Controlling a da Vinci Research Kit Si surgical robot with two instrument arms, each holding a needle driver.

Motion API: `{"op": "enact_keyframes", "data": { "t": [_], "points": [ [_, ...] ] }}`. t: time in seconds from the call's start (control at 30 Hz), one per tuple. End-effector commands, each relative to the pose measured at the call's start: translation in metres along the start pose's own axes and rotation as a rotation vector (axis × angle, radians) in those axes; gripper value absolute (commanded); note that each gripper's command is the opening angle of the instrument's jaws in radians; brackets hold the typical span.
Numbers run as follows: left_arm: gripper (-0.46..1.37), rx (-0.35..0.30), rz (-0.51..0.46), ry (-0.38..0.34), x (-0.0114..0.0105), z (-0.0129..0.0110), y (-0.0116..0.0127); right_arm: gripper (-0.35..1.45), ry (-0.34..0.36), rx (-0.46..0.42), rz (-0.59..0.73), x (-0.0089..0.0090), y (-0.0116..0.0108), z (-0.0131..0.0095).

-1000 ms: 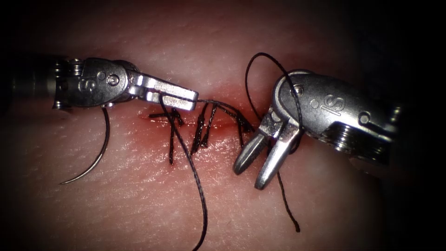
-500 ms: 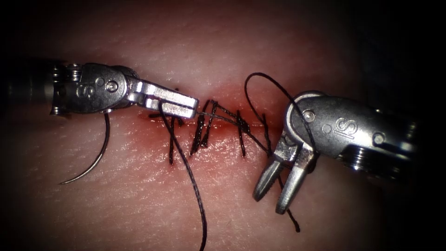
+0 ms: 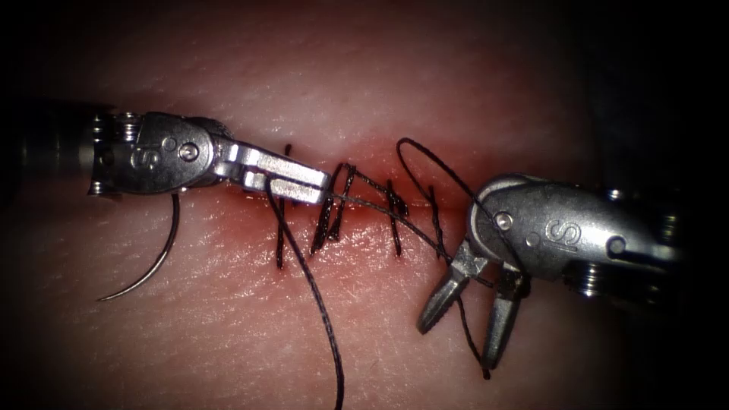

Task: Wound Closure
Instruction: Grab the suture tail with the right gripper

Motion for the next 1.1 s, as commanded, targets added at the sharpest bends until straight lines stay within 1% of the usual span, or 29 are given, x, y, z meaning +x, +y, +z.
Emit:
{"op": "enact_keyframes", "data": {
  "t": [0.03,0.17,0.33,0.63,0.93,1.0,1.1],
  "points": [
    [-0.35,-0.002,0.001,0.0,0.0001,0.0,0.0,0.93,-0.014,0.001,0.002,0.0,-0.0001,0.0001],
    [-0.35,-0.001,-0.003,0.0,-0.0001,0.0001,0.0002,0.93,-0.022,0.001,0.001,-0.0001,-0.0002,0.0003],
    [-0.35,0.0,-0.001,-0.001,-0.0003,0.0001,0.0003,0.9,-0.023,0.003,-0.001,-0.0003,-0.0004,0.0003],
    [-0.35,0.0,-0.01,-0.001,-0.0005,0.0002,0.0005,0.85,-0.04,-0.005,-0.005,-0.0009,-0.0005,0.0012],
    [-0.35,0.0,-0.008,-0.001,-0.0006,0.0002,0.0007,0.81,-0.113,-0.018,-0.035,-0.0018,-0.0007,0.0014],
    [-0.35,0.0,-0.008,-0.001,-0.0007,0.0002,0.0006,0.76,-0.119,-0.017,-0.041,-0.0019,-0.0009,0.0014],
    [-0.35,0.0,-0.008,-0.002,-0.0007,0.0002,0.0006,0.74,-0.121,-0.016,-0.042,-0.002,-0.0011,0.0015]
  ]
}}
